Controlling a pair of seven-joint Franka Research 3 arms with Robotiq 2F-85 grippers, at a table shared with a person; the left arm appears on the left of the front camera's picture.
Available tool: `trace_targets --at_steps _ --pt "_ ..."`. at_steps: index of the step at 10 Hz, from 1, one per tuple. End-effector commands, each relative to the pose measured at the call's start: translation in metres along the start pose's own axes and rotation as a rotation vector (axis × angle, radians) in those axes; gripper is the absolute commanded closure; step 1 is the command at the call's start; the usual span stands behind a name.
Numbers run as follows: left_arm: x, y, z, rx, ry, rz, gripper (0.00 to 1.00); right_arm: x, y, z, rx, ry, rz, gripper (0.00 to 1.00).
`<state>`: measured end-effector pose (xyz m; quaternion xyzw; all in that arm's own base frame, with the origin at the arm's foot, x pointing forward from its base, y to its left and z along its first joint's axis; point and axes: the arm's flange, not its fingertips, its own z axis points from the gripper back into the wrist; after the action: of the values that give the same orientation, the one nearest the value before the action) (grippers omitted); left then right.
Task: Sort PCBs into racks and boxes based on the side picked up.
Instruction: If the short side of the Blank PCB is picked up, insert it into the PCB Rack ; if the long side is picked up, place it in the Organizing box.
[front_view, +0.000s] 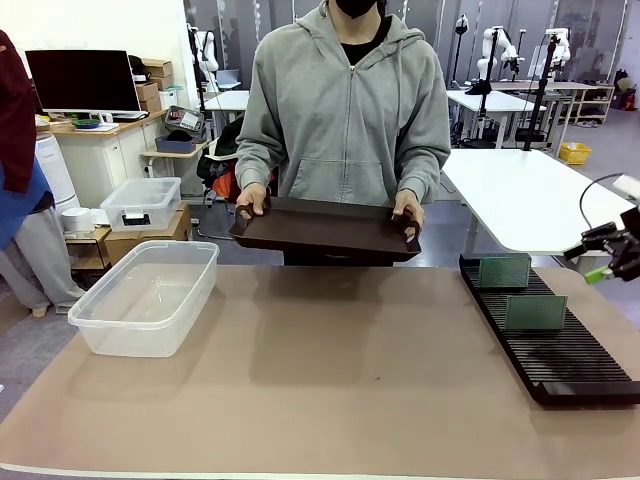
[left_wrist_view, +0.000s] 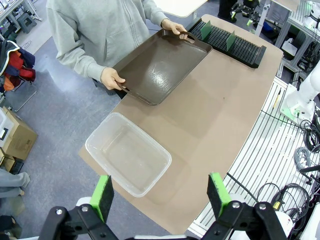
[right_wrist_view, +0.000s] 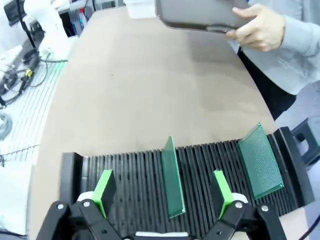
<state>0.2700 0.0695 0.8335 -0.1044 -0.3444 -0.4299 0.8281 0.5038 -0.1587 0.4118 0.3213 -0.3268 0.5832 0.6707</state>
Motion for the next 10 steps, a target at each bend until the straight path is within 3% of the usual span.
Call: trace_targets --at_steps 1,4,7,10 --pt "-0.001 -0.001 -0.001 -0.002 0.0 0.006 0.0 0.033 0.027 0.021 0.003 0.033 -0.094 0.0" --pt "-0.001 -0.001 -0.001 -0.002 0.0 0.006 0.0 0.09 0.054 0.063 -0.033 0.044 -0.15 0.0" --pt "-0.001 -0.001 -0.001 -0.002 0.0 0.006 0.0 0.167 0.094 0.097 -0.09 0.144 -0.232 0.0" --pt "-0.001 -0.001 -0.001 -0.002 0.0 0.006 0.0 0.232 0.129 0.114 -0.204 0.206 -0.215 0.0"
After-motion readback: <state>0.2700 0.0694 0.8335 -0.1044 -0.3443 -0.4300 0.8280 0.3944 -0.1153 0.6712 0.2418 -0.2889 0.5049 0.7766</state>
